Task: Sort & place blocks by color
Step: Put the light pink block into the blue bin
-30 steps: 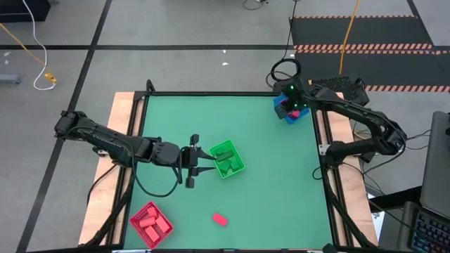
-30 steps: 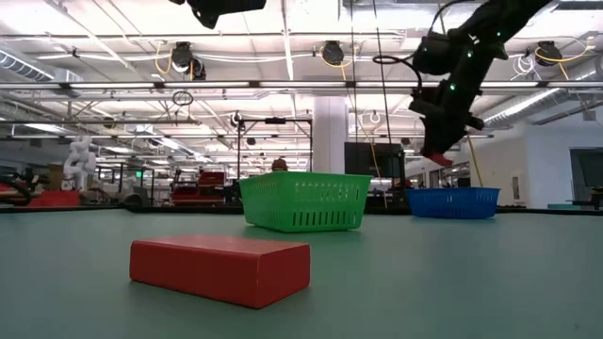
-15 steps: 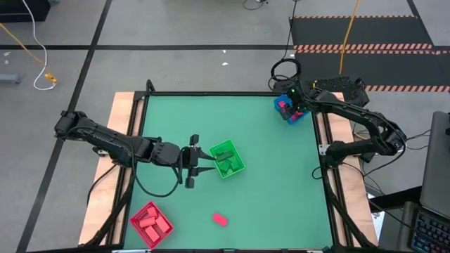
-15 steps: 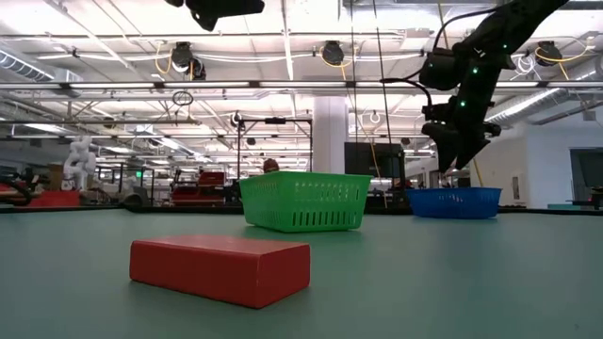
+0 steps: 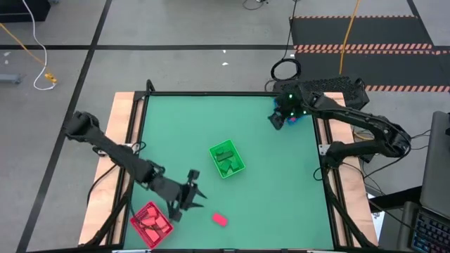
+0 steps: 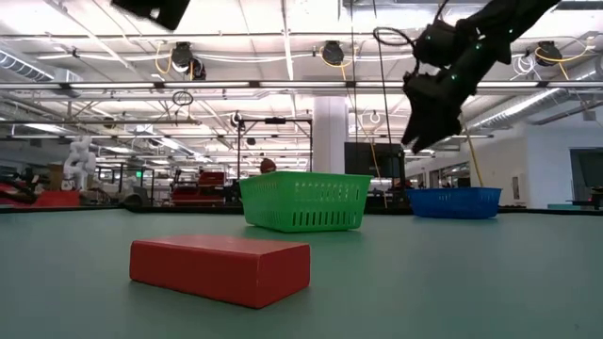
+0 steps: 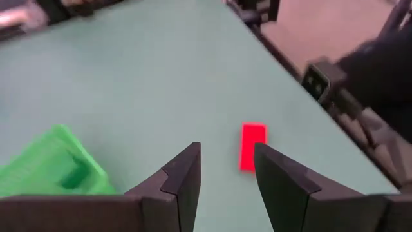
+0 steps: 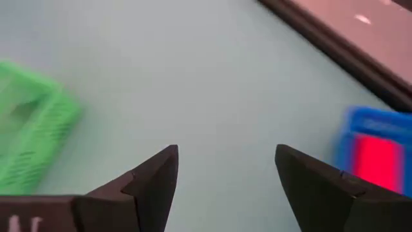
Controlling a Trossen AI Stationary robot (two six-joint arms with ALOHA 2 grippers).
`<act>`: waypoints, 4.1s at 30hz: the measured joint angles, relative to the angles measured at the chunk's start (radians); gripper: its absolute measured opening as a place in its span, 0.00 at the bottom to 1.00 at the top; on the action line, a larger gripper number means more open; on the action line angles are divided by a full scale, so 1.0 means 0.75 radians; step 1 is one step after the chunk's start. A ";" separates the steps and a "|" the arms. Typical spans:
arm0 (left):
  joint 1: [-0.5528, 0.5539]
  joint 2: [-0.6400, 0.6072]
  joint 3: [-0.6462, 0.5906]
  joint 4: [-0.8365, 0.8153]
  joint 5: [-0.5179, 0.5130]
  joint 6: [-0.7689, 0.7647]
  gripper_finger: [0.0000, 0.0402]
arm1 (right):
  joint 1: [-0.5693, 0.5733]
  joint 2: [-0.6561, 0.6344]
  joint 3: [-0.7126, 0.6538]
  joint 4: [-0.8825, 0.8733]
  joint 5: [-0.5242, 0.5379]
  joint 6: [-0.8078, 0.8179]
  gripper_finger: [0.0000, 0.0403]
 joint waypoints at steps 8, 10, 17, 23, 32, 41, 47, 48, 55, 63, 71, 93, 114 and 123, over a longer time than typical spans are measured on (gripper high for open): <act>-0.055 0.240 0.009 0.313 0.057 -0.065 0.36 | 0.376 -0.030 0.000 0.066 0.000 0.072 0.62; -0.055 0.286 0.031 0.308 0.076 -0.092 0.36 | 0.468 -0.030 0.000 0.098 0.001 0.124 0.62; -0.052 0.459 0.136 0.202 0.121 -0.114 0.37 | 0.769 -0.029 0.000 0.219 0.041 0.275 0.62; -0.025 0.581 0.173 0.173 0.118 -0.076 0.47 | 0.967 -0.029 0.000 0.275 0.172 0.364 0.62; -0.008 0.655 0.173 0.211 0.149 -0.074 0.67 | 1.094 -0.029 0.000 0.265 0.318 0.402 0.62; -0.009 0.706 0.175 0.267 0.152 -0.086 0.61 | 1.098 -0.029 0.000 0.265 0.354 0.402 0.62; -0.008 0.801 0.176 0.394 0.135 -0.080 0.56 | 1.097 -0.029 -0.054 0.302 0.354 0.420 0.62; -0.007 0.803 0.176 0.396 0.133 -0.079 0.55 | 1.097 -0.029 -0.068 0.319 0.354 0.426 0.62; -0.006 0.800 0.176 0.389 0.143 -0.068 0.42 | 1.097 -0.029 -0.184 0.465 0.354 0.463 0.62; 0.006 0.772 0.173 0.359 0.125 -0.064 0.33 | 1.128 -0.029 -0.253 0.661 0.245 0.386 0.62; 0.099 0.590 0.172 0.341 -0.042 0.003 0.33 | 1.293 -0.029 -0.311 1.079 0.177 0.072 0.62; 0.175 0.391 0.172 0.546 -1.132 1.122 0.33 | 1.277 0.156 -0.309 1.512 0.723 0.487 0.62; 0.146 0.394 0.172 0.563 -1.115 1.148 0.33 | 1.190 0.368 -0.310 1.835 0.587 0.466 0.47; 0.155 0.394 0.172 0.564 -1.116 1.148 0.33 | 1.174 0.368 -0.310 1.830 0.587 0.462 0.44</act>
